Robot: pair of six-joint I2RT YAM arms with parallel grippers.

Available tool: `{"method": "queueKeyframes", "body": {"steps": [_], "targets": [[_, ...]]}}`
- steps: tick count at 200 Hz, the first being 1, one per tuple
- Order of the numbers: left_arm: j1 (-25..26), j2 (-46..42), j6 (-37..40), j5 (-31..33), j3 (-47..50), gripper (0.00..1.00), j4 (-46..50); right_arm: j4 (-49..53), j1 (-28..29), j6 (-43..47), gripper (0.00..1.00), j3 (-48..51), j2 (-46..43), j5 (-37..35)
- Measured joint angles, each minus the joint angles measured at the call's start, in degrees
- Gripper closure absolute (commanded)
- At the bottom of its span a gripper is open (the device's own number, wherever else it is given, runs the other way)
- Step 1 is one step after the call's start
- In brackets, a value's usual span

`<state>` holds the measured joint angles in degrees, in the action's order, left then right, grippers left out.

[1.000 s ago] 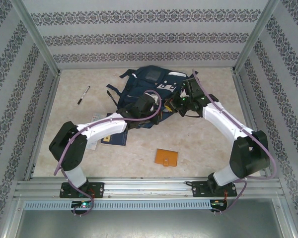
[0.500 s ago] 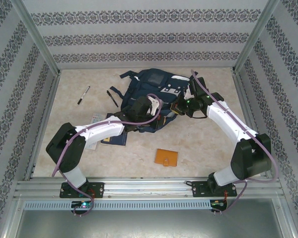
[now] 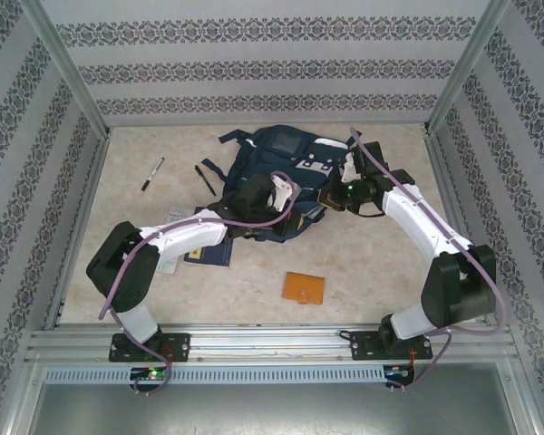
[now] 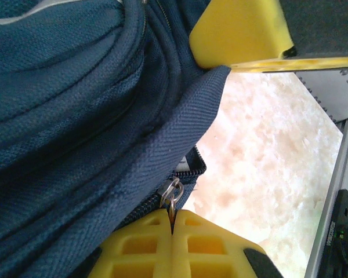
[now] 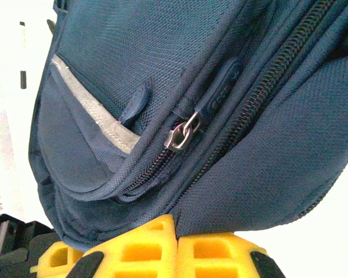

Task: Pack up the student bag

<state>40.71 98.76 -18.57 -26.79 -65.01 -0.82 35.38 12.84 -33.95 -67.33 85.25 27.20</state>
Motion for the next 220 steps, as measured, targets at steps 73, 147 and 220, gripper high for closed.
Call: {"method": "queueKeyframes", "body": {"steps": [73, 147, 220], "targets": [[-4.24, 0.81, -1.55, -5.84, 0.94, 1.00, 4.24, 0.42, -3.50, 5.11, 1.00, 0.76, 0.11, -15.23], [-3.98, 2.60, 0.24, -6.01, 1.33, 0.59, 7.61, -0.42, -4.33, 3.58, 1.00, 1.44, 0.83, -15.02], [0.04, 2.89, 0.46, -4.11, 0.15, 0.57, 6.40, -0.46, -2.95, -2.10, 1.00, 1.46, 0.81, -8.39]]}}
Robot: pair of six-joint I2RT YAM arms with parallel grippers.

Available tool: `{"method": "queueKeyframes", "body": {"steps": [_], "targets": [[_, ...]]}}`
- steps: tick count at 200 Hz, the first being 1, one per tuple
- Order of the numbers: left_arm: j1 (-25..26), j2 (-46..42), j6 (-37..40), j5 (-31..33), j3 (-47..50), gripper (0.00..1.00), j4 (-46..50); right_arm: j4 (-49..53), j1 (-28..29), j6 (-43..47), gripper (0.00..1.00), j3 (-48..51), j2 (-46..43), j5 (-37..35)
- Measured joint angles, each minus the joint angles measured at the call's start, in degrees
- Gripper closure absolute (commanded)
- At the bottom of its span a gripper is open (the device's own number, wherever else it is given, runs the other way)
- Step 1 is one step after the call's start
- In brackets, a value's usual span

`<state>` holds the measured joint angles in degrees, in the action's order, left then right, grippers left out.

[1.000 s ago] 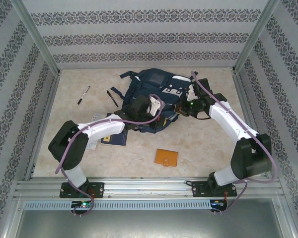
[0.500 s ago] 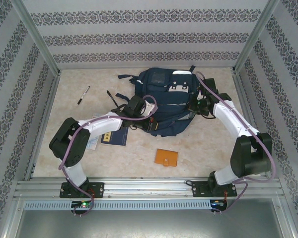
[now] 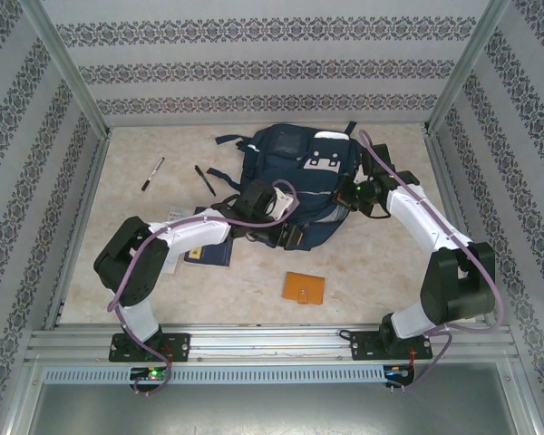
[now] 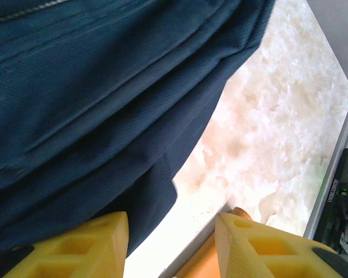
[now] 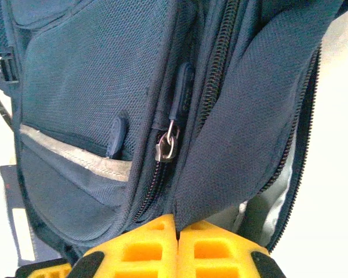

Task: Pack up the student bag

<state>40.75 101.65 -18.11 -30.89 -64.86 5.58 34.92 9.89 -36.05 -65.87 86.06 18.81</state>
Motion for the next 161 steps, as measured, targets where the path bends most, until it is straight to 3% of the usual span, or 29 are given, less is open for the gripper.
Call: {"method": "queueKeyframes", "body": {"steps": [72, 98, 111, 140, 161], "targets": [[1.16, 0.00, 0.57, 14.53, -4.35, 0.56, 3.78, 0.00, 0.02, -6.29, 1.00, -1.86, -0.11, 7.41], [1.16, 0.28, 1.29, 16.20, -5.42, 0.58, 4.72, -0.37, 0.13, -7.34, 1.00, -2.01, -0.44, 7.87], [1.16, 1.01, 1.46, 16.02, -5.66, 0.64, 4.74, -0.42, 0.26, -7.63, 1.00, -2.08, -0.63, 7.93], [1.14, 3.13, 1.90, 15.93, -5.66, 1.00, 4.68, 0.04, 1.36, -7.76, 1.00, -2.80, -0.63, 8.17], [1.16, 3.54, 2.47, 15.91, -5.66, 1.00, 4.59, 0.66, 2.12, -7.52, 1.00, -3.17, -0.63, 8.20]]}}
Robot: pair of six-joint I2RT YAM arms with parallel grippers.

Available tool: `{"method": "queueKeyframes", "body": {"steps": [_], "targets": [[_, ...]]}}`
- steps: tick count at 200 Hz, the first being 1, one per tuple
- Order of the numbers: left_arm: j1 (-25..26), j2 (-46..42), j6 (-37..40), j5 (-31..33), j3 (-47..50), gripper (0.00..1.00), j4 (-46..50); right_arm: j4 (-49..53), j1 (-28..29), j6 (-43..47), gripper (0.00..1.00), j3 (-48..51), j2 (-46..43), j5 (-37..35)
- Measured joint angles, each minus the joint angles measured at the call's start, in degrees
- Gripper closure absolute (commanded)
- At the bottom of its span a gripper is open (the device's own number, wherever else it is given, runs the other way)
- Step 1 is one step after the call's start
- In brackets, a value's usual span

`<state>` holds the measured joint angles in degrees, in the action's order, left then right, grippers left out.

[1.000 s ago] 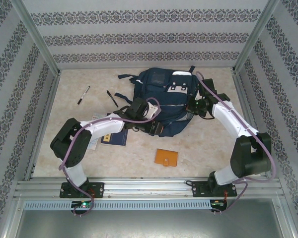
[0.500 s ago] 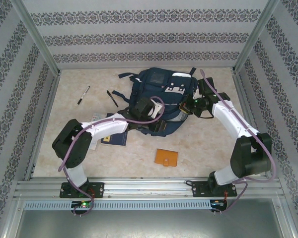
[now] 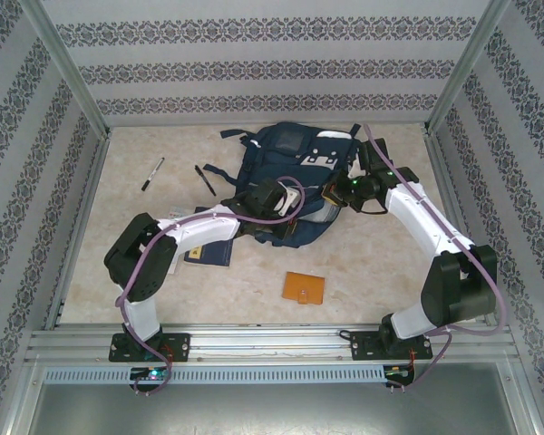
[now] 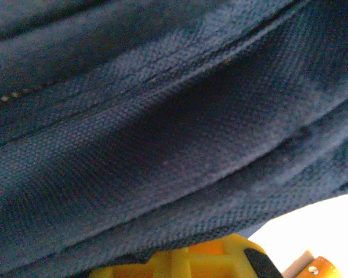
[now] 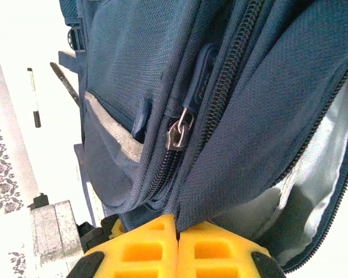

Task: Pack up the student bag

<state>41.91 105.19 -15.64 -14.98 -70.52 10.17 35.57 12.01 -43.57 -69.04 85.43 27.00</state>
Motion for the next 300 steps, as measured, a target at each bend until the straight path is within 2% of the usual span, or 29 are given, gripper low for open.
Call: {"method": "queueKeyframes", "body": {"steps": [40, 98, 163, 169, 173, 178, 184, 202, 215, 231, 250, 274, 300], "targets": [[-0.02, -1.77, 0.09, -2.29, 1.49, 1.00, -1.46, 2.82, -0.28, 3.15, 1.00, -1.33, 0.00, -3.02], [-2.12, -7.26, -1.05, -12.04, 7.76, 1.00, -7.56, 5.64, -5.46, 8.94, 1.00, -1.53, 2.36, -4.94], [-2.71, -7.89, -0.42, -13.07, 8.59, 1.00, -6.69, 6.08, -6.27, 14.03, 1.00, -2.51, 5.18, -9.94], [-2.71, -7.89, -0.33, -12.87, 8.59, 1.00, -6.38, 6.03, -6.29, 14.23, 0.77, -2.62, 5.53, -10.64], [-2.71, -7.89, -0.31, -12.81, 8.59, 1.00, -6.23, 6.03, -6.38, 14.32, 0.66, -2.62, 5.73, -11.10], [-2.71, -7.89, -0.22, -12.63, 8.59, 1.00, -5.95, 6.08, -6.47, 14.34, 0.59, -2.64, 5.90, -11.45], [-2.71, -7.89, -0.22, -12.50, 8.59, 1.00, -5.66, 6.05, -6.67, 14.45, 0.55, -2.62, 6.10, -11.69], [-2.71, -7.85, -0.90, -12.57, 8.83, 1.00, -5.53, 5.73, -7.21, 12.87, 0.48, -2.45, 6.23, -8.96], [-2.69, -7.69, -2.08, -13.11, 9.05, 1.00, -6.05, 3.48, -7.19, 8.46, 0.41, -0.39, 5.53, -4.48], [-2.54, -7.26, -3.28, -13.53, 9.07, 1.00, -6.97, 0.24, -5.27, 1.29, 0.38, 5.29, 3.21, -0.52], [-2.29, -6.08, -4.28, -13.55, 8.74, 1.00, -7.28, -1.68, -1.20, -6.34, 0.32, 10.01, -0.04, -0.85], [-0.96, -3.06, -4.81, -14.62, 6.51, 1.00, -7.76, -3.34, 5.05, -15.72, 0.33, 11.45, -3.50, -1.44], [0.94, -2.10, -5.70, -15.10, 4.92, 1.00, -9.29, -6.38, 6.88, -23.10, 0.33, 12.15, -3.91, -2.69]]}}
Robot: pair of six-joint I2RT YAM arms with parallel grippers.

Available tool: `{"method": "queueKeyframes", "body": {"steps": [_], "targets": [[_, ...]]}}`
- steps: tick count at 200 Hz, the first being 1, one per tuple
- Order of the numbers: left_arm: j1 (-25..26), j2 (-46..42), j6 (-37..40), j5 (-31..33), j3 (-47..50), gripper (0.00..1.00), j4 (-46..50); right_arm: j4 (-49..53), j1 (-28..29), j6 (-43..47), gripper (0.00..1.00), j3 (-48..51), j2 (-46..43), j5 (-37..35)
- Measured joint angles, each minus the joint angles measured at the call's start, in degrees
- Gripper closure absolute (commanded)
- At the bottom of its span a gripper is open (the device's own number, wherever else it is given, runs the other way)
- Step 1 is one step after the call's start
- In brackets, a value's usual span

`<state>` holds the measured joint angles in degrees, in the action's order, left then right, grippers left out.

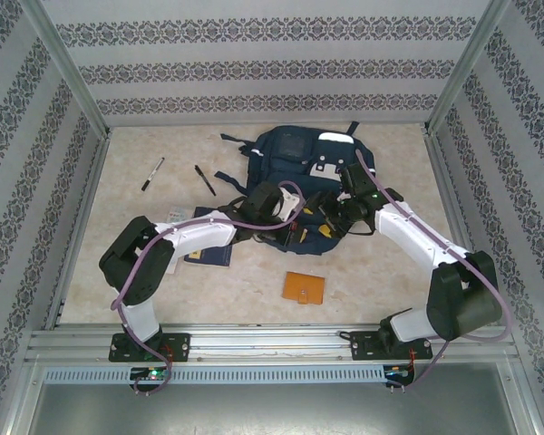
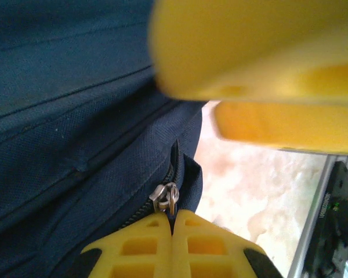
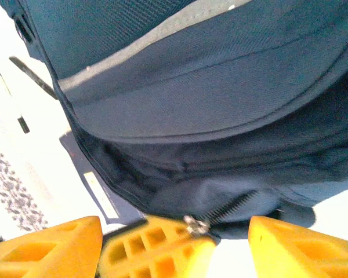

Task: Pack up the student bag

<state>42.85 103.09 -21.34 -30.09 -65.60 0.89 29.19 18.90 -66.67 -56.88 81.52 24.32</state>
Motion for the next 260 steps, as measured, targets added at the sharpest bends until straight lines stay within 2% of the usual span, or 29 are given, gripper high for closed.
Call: {"method": "queueKeyframes", "body": {"steps": [49, 62, 73, 89, 108, 141, 185, 215, 218, 225, 230, 260], "targets": [[0.61, 0.04, -1.49, -1.18, -0.11, 1.00, -1.84, -1.73, -0.68, -10.05, 0.36, 7.50, -2.34, -5.22], [0.66, 0.04, -1.46, -1.33, -0.11, 1.00, -2.25, -1.60, -1.55, -11.39, 0.48, 8.02, -3.23, -6.19], [0.68, 0.04, -1.40, -1.44, -0.11, 1.00, -2.49, -2.01, -2.25, -11.52, 0.64, 8.11, -3.23, -6.64], [0.70, 0.04, -1.16, -1.42, -0.11, 1.00, -2.60, -2.78, -2.67, -12.66, 0.82, 8.33, -3.04, -7.37], [0.72, 0.00, 0.09, -0.90, -0.11, 1.00, -2.43, -3.34, -2.80, -12.66, 1.00, 8.66, -2.62, -7.80], [0.52, -2.40, 5.29, 3.82, -0.11, 1.00, 2.86, -3.28, -4.50, -9.51, 1.00, 8.70, -2.38, -8.52], [-2.95, -9.29, 11.78, 10.93, 1.44, 1.00, 10.19, -0.24, -13.05, 3.13, 1.00, 5.22, -1.55, -11.45], [-4.02, -9.53, 12.13, 9.40, 2.43, 1.00, 10.91, 0.20, -14.62, 9.84, 1.00, 1.86, 0.39, -11.74], [-3.98, -9.42, 12.11, 9.05, 2.45, 0.97, 10.84, 0.20, -14.62, 10.16, 1.00, 1.86, 0.39, -11.56], [-3.87, -9.03, 11.69, 7.63, 2.45, 0.82, 10.32, 0.39, -14.60, 10.40, 1.00, 1.86, 0.37, -11.30], [-3.78, -8.74, 11.28, 6.67, 2.45, 0.76, 9.79, 0.59, -14.49, 10.49, 1.00, 1.86, 0.33, -11.17], [-1.62, -4.90, 6.67, 2.03, 1.36, 0.60, 5.29, 1.25, -13.75, 10.45, 1.00, 1.86, -0.63, -10.32]]}}
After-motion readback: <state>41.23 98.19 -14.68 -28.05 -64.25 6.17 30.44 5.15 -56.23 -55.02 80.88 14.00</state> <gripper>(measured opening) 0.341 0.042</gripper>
